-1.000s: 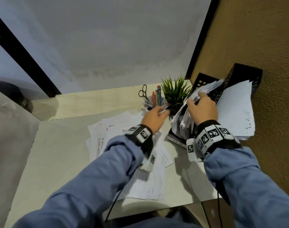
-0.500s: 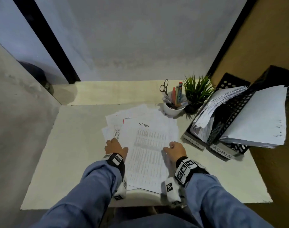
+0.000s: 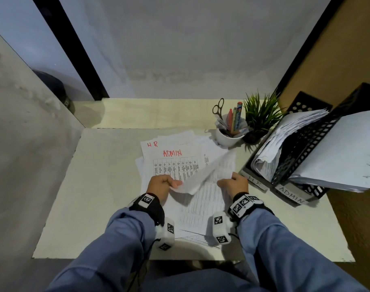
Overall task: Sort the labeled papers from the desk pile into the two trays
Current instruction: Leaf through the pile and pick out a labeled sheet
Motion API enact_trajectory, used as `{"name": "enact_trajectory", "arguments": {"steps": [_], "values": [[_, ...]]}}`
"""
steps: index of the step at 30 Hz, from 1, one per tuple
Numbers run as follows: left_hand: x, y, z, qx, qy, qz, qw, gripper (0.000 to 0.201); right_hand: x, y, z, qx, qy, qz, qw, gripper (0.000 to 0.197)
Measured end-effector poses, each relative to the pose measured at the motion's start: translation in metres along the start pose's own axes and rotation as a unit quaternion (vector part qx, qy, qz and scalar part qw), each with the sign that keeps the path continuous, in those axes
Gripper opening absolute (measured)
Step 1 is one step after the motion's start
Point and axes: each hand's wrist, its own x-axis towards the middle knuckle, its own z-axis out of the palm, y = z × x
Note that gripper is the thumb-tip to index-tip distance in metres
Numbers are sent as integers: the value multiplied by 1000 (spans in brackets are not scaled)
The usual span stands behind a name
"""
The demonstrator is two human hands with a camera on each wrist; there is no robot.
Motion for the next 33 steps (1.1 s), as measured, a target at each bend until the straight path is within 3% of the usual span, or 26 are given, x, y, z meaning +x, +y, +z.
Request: {"name": "enact_trajectory", "arguments": {"steps": [1,2,3,5,7,9,11,18,22,25,29,31,33], "values": [[-2,3,0,31,12,-2,999,53,-1,9,-12,-40,-26,46,998,37],[-2,5,-2,63,44,-3,997,51,2,12,-16,-50,-1,89,995,43],[2,5,-6,108,98,-5,989,49,7,16,-18,-12,-23,48,998,43],[9,6,-15,191,195,4,962,36,29,10,-6,69,9,-8,998,37],[14,7,-20,200,231,-41,951,27,19,15,-18,113,-5,-35,993,43],[16,5,-21,156,214,-90,960,43,18,15,-13,138,-24,-38,989,44],[17,4,-22,126,209,-87,966,50,10,7,-9,145,-33,-46,988,38],[16,12,-34,206,215,8,955,31,0,-2,-12,114,-11,-65,991,39],[11,12,-39,252,187,68,947,31,0,-1,-11,89,-6,-66,994,39],[7,6,-42,258,215,98,937,31,1,-4,-13,7,-8,-88,996,36],[1,6,-41,148,241,90,955,28,-8,-9,-13,-169,-35,-162,972,35],[1,4,-37,70,221,66,970,34,-16,-10,-11,-134,-32,-167,976,28],[4,1,-31,-7,192,31,981,22,-34,-14,-11,-8,-31,-162,986,30]]}}
